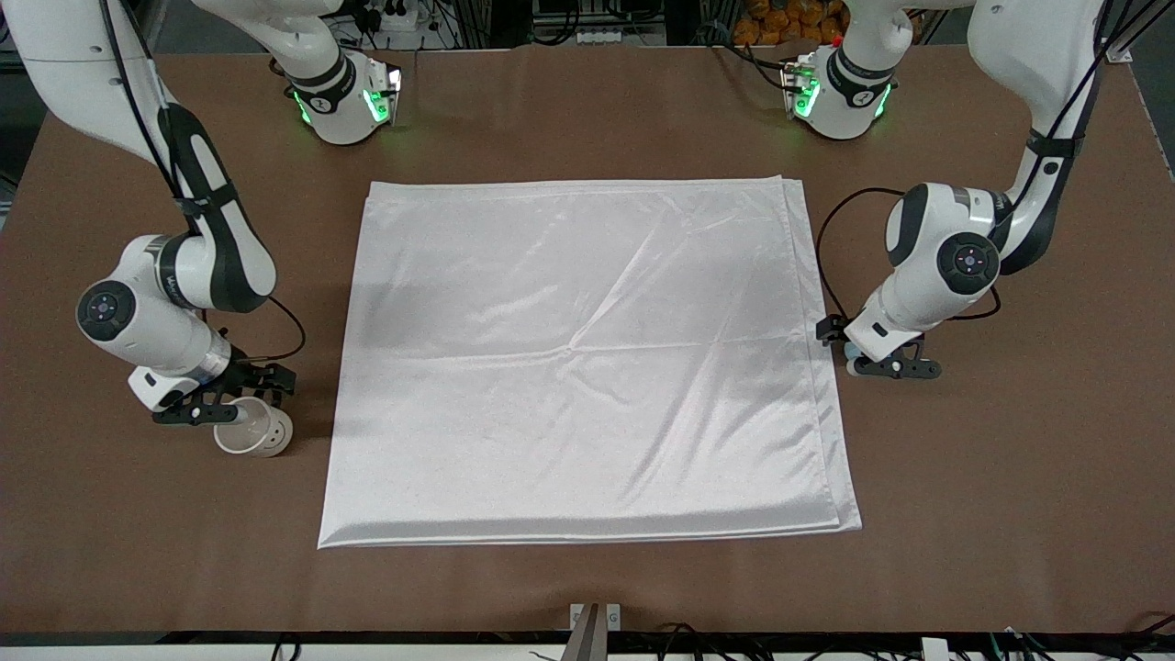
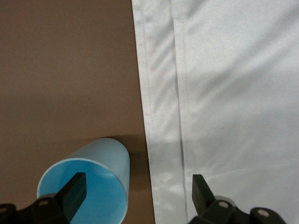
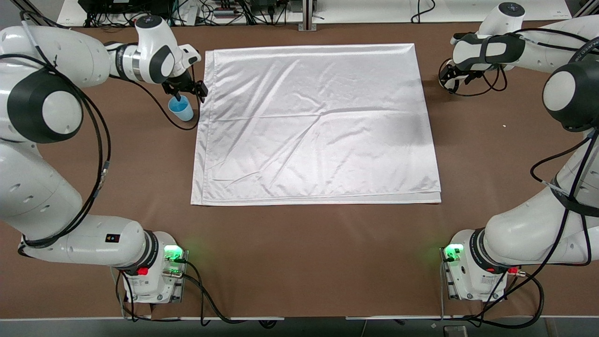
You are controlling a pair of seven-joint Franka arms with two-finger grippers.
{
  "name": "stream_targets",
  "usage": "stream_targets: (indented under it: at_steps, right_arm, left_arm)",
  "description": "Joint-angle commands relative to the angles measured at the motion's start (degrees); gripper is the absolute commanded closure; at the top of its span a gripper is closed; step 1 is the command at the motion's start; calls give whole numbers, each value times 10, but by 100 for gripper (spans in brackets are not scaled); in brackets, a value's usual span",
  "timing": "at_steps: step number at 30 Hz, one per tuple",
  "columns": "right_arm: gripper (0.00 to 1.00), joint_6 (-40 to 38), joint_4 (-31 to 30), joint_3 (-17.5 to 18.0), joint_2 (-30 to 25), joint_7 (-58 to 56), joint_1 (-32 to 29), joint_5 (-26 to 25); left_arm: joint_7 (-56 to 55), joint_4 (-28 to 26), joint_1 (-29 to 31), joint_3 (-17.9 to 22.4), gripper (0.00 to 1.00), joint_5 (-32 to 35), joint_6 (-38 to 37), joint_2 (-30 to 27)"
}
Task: Place blue cup into white mug on cloth
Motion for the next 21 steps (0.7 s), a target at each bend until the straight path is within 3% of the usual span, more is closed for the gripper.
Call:
stream_targets:
  at_steps: [1,7,11,14,15,21]
  right_arm:
    - [12,23,5,5,19,2,-7,3]
    - [39,23,5,5,19,-1,-7,2]
    - [74,22,5,4,19,-1,-7,2]
    - [96,22,6,4,19,-1,-7,2]
    - [100,22,6,4,18,-1,-7,2]
    - [100,15,11,6,3,2,-3,2]
  left_arm:
    - [-16,-2,4,-3,0,18,15,9]
    - [-17,-2,4,-3,4,18,26,28]
    - [-17,-2,4,-3,19,18,34,44]
    - [-17,-2,4,-1,38,18,34,45]
    - [-18,-3,4,-1,44,18,34,46]
    - [-25,-3,4,0,73,18,34,48]
